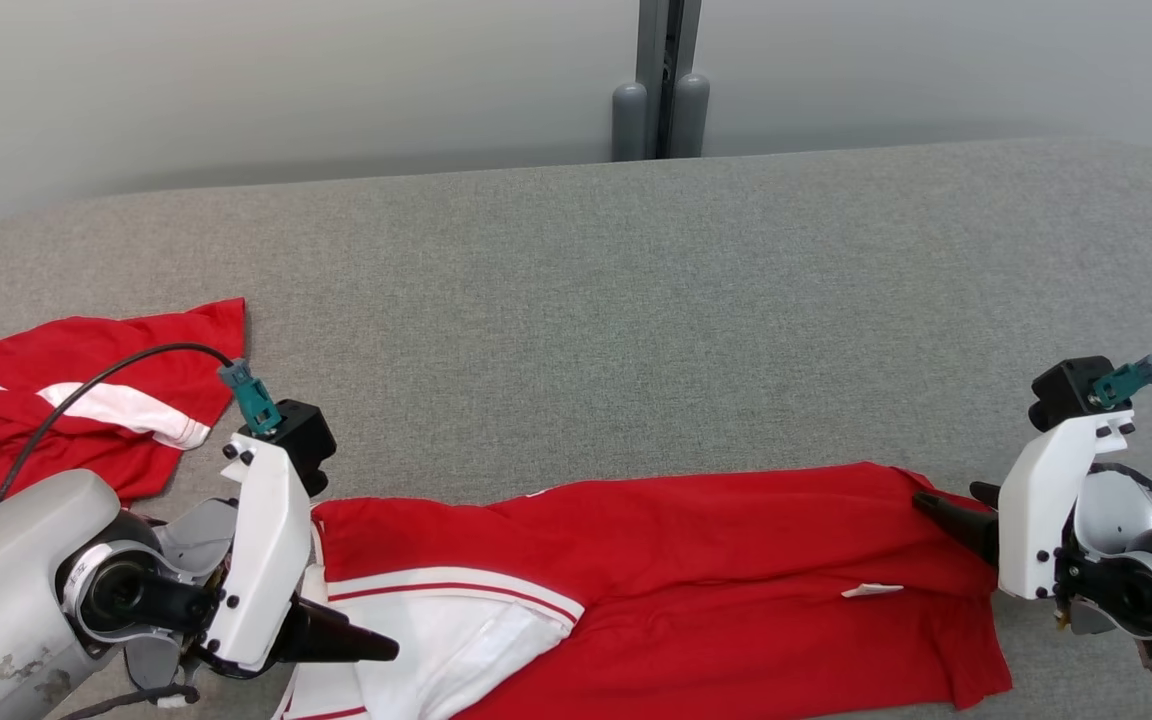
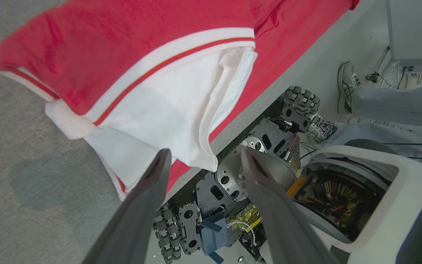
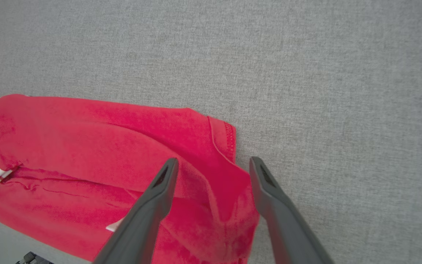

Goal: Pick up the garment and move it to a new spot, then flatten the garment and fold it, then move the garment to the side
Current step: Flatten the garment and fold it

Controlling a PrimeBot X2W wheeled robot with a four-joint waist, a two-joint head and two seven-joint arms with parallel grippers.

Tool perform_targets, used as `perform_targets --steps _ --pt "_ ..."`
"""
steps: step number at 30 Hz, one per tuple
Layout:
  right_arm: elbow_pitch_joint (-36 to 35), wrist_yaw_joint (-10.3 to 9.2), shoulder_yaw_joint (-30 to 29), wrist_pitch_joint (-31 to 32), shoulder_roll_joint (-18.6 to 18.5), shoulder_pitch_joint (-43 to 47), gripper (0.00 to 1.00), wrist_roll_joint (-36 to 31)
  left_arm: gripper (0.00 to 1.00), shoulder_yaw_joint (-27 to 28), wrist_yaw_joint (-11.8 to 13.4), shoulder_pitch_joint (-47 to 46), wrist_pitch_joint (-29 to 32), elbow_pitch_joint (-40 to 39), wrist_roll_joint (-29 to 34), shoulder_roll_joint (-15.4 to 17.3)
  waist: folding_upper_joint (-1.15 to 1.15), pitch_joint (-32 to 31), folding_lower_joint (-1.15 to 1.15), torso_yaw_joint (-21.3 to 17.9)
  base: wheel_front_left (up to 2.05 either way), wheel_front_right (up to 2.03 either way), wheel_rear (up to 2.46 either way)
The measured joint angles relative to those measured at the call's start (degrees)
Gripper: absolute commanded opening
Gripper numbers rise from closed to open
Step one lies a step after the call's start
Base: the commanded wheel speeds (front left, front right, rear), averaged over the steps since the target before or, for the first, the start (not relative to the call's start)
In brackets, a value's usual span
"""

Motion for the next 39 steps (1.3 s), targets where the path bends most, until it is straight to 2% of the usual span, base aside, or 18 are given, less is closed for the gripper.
perform_targets --steps 6,9,14,21,25,26,27,34,37,39 --pt "-3.3 0.0 -2.5 -0.3 -0.3 1.4 1.0 -0.3 1.0 0.6 -0.2 0.4 -1.8 0.2 0.9 -0.3 0.0 -1.7 0.0 0.2 0.0 0.0 0.0" --pt "-6.0 0.0 -4.9 -2.5 -0.5 2.3 1.0 -0.6 1.0 2.1 -0.3 0.4 -5.3 -0.1 2.1 -0.3 0.0 -2.7 0.0 0.5 0.0 0.0 0.0" --pt "-9.6 0.0 -10.1 -8.7 -0.3 3.8 1.0 -4.6 1.0 5.6 -0.5 0.2 -15.8 0.1 6.2 -0.5 0.0 -4.3 0.0 1.1 0.0 0.0 0.0" --pt "-12.7 0.0 -16.3 -19.1 4.5 6.6 1.0 -10.4 1.0 9.7 -0.2 2.9 -31.7 -0.7 12.2 0.2 0.0 -6.2 0.0 2.0 0.0 0.0 0.0" --pt "-13.4 0.0 -19.0 -25.3 8.3 8.7 1.0 -13.3 1.0 12.6 3.1 6.2 -42.3 -1.4 14.7 0.8 0.0 -6.6 0.0 2.5 0.0 0.0 0.0" --pt "-13.5 0.0 -20.5 -28.4 10.1 9.5 1.0 -14.8 1.0 13.6 5.3 8.7 -47.4 -2.0 15.8 1.1 0.0 -6.6 0.0 2.8 0.0 0.0 0.0" --pt "-13.5 0.0 -20.5 -28.4 10.1 9.5 1.0 -14.8 1.0 13.6 5.3 8.7 -47.4 -2.0 15.8 1.1 0.0 -6.6 0.0 2.8 0.0 0.0 0.0" --pt "-12.5 0.0 -26.2 -38.2 14.5 12.2 1.0 -20.0 1.0 18.3 14.4 16.3 -65.8 -3.7 20.2 2.1 0.0 -6.1 0.0 3.6 0.0 0.0 0.0" --pt "-11.2 0.0 -26.9 -39.5 16.0 14.0 1.0 -21.2 1.0 21.9 17.7 20.1 -68.5 -4.9 22.3 0.8 0.0 -6.0 0.0 3.9 0.0 0.0 0.0" --pt "-10.2 0.0 -27.5 -39.8 16.8 15.2 1.0 -21.4 1.0 25.9 19.5 23.4 -68.6 -6.1 24.7 -1.3 0.0 -5.9 0.0 4.2 0.0 0.0 0.0"
